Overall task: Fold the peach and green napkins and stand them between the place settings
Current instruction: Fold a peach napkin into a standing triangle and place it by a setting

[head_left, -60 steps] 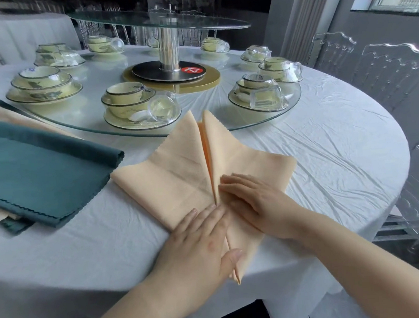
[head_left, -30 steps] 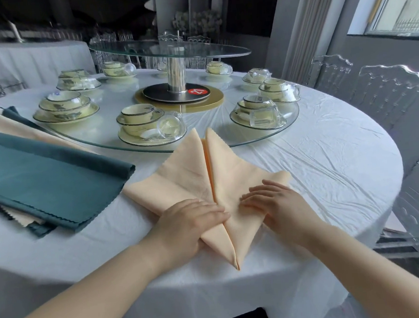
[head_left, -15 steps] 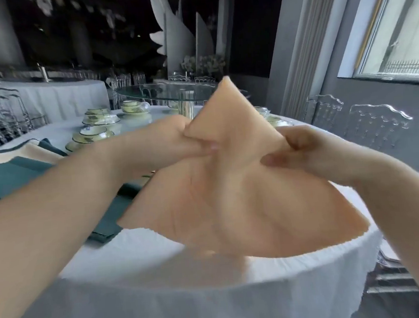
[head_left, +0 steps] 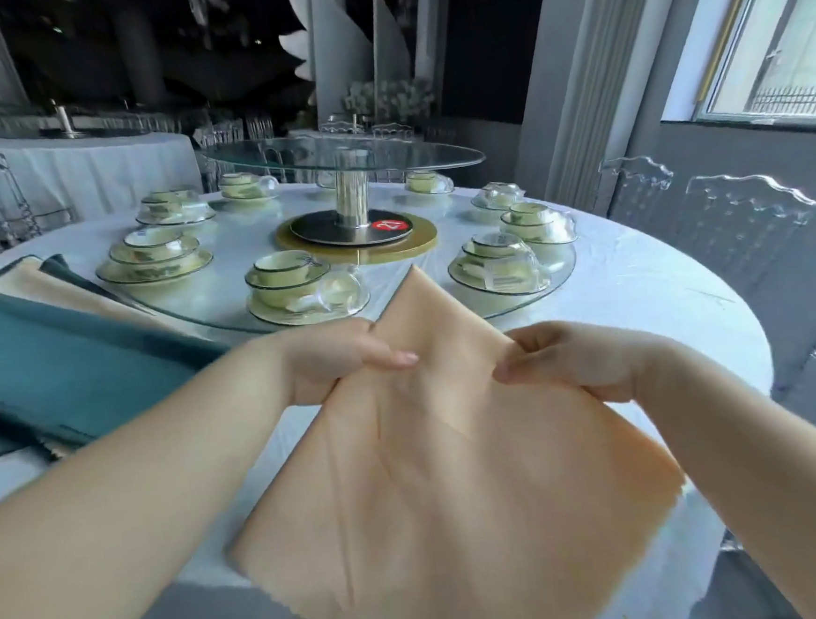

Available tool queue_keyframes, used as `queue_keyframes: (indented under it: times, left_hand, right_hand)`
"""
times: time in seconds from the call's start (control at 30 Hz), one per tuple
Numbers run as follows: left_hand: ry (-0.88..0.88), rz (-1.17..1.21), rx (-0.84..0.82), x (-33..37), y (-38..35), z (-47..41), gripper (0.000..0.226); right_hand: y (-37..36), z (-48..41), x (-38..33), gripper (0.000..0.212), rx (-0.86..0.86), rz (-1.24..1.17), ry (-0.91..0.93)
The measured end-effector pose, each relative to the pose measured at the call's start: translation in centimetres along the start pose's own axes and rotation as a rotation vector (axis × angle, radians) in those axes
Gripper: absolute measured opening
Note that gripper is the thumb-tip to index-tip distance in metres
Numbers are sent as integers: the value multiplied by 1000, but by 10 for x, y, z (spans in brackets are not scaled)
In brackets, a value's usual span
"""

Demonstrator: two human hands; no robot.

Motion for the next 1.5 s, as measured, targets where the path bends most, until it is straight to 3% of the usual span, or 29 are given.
queue_keyframes:
  times: [0.07,0.17,0.33,0.5,0.67,0.77,0.9,1.13,1.3,1.5]
  left_hand:
    - [59,31,-48,-16,-6,-27,11]
    - [117,52,-33,-24,0,-63,10]
    - [161,78,4,-25,15,-104,6]
    - [195,39,56,-20,34,-125,8]
    - [214,0,52,-27,42,-120,10]
    - [223,-147,130,-34,57,-104,6]
    - [264,-364,196,-52,71,-68,21]
    - [319,-671,325,-79,75,-22,5]
    - [197,-738,488,-66,84,-19,25]
    - [68,-725,594,-61,89,-17,28]
  right_hand:
    - [10,-16,29,13,67,143,-54]
    - [29,-37,51,18,184,319,-61]
    - [53,-66,67,7,302,289,-54]
    - [71,-91,70,23,405,293,-39]
    - [69,-101,76,17,390,329,-67]
    - [71,-96,73,10,361,370,-59]
    - [79,-72,75,14,265,498,-145]
    - [97,-24,87,18,246,475,-260]
    - [90,-14,86,21,260,557,-234]
    - [91,-16,89,24,386,588,-175]
Point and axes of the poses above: each hand's wrist, its own z-axis away from the middle knuckle, its own y-axis out of the back of the hand, x = y × z, the point moved 10 cm from there along -z, towards the middle knuckle, and after that the axes turned 14 degrees about y, right-handed, at the moved point
